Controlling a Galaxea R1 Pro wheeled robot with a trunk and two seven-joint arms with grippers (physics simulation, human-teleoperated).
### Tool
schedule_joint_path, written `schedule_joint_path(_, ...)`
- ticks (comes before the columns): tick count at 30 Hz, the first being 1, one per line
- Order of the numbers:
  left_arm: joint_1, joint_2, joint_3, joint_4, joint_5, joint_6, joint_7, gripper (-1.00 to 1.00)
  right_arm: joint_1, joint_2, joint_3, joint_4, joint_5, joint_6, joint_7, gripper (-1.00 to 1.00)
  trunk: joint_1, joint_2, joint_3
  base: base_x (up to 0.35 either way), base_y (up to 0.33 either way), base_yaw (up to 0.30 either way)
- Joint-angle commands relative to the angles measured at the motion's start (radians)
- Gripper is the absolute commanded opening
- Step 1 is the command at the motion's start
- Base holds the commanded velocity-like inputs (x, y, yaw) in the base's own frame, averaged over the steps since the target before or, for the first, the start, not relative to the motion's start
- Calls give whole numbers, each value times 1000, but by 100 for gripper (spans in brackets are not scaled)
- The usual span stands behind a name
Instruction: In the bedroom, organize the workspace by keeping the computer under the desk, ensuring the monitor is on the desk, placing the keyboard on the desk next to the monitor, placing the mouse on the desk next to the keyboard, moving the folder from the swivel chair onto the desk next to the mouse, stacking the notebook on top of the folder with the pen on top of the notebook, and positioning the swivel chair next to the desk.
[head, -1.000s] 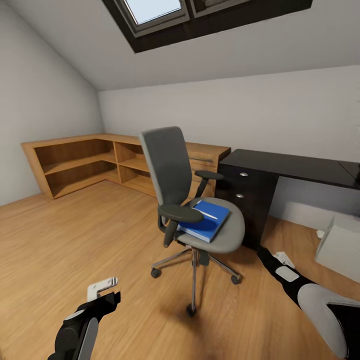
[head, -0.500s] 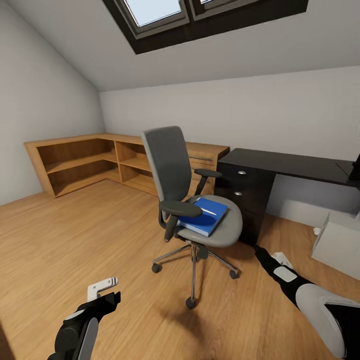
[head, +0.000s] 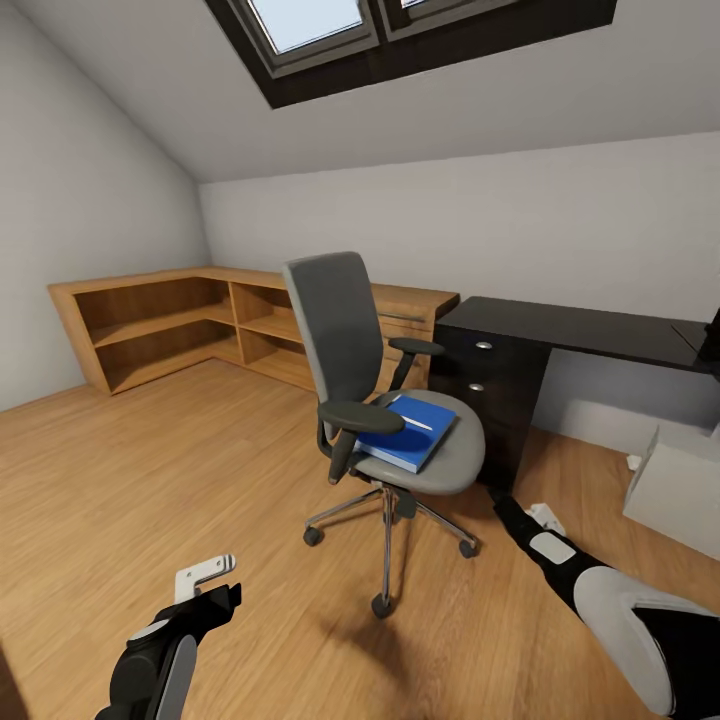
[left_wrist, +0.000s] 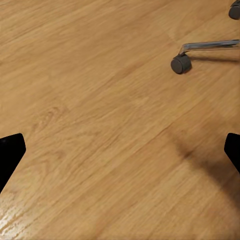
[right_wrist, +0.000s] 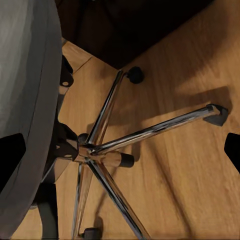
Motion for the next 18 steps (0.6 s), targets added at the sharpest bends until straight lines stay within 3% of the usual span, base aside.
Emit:
schedule_joint_path(1,-1,-1,1,-1,11,3,7,100,-1,2,-4,2,0,-3,5,100,0,0,-1,0,0,0)
schedule_joint_path(18,-1,-4,-4,-1,9,2,7,100,5,15,-3,3,6,2,13,100,0,0,-1,0,0,0)
